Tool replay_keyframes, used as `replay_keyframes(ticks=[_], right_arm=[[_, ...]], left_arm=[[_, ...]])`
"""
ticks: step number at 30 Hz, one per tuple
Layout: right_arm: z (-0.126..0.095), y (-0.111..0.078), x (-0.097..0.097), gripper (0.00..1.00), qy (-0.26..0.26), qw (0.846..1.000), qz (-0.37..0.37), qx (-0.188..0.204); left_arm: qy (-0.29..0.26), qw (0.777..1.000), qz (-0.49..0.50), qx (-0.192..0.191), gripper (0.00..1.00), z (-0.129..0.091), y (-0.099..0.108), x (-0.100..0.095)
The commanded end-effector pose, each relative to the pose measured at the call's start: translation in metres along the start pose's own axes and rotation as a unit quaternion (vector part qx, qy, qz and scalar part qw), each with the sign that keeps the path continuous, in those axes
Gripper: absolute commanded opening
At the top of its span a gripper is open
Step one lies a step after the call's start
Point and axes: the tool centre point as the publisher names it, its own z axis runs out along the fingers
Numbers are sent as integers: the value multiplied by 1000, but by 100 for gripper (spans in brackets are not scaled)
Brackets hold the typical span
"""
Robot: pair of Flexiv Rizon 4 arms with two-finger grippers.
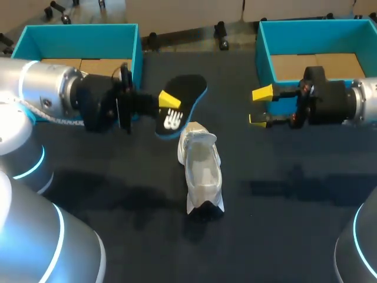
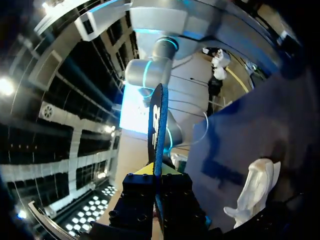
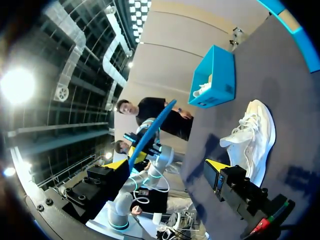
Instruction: Take the shoe out of the shoebox, open the shoe tongue, remove and reinsert the insole, then place the shoe into the shoebox
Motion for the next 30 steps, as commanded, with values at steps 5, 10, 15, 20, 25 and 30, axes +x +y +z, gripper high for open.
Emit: replay_keyframes(ticks=[5, 10, 15, 20, 25, 30], right_arm=[[2, 0, 0, 100, -1, 1000, 0, -1], [2, 0, 0, 100, -1, 1000, 0, -1], [3, 0, 0, 100, 1, 1000, 3, 4], [10, 4, 1, 100, 2, 1000, 14, 21], [17, 8, 0, 100, -1, 999, 23, 36], [27, 14, -2, 100, 0, 998, 38, 56]], left_arm=[[18, 997, 79, -16, 0, 2, 8, 31], [26, 995, 95, -29, 0, 7, 13, 46], [25, 991, 122, -55, 0, 14, 22, 56], [25, 987, 140, -68, 0, 22, 29, 59], [23, 988, 135, -71, 0, 31, 30, 59], [23, 988, 137, -68, 0, 44, 31, 62]])
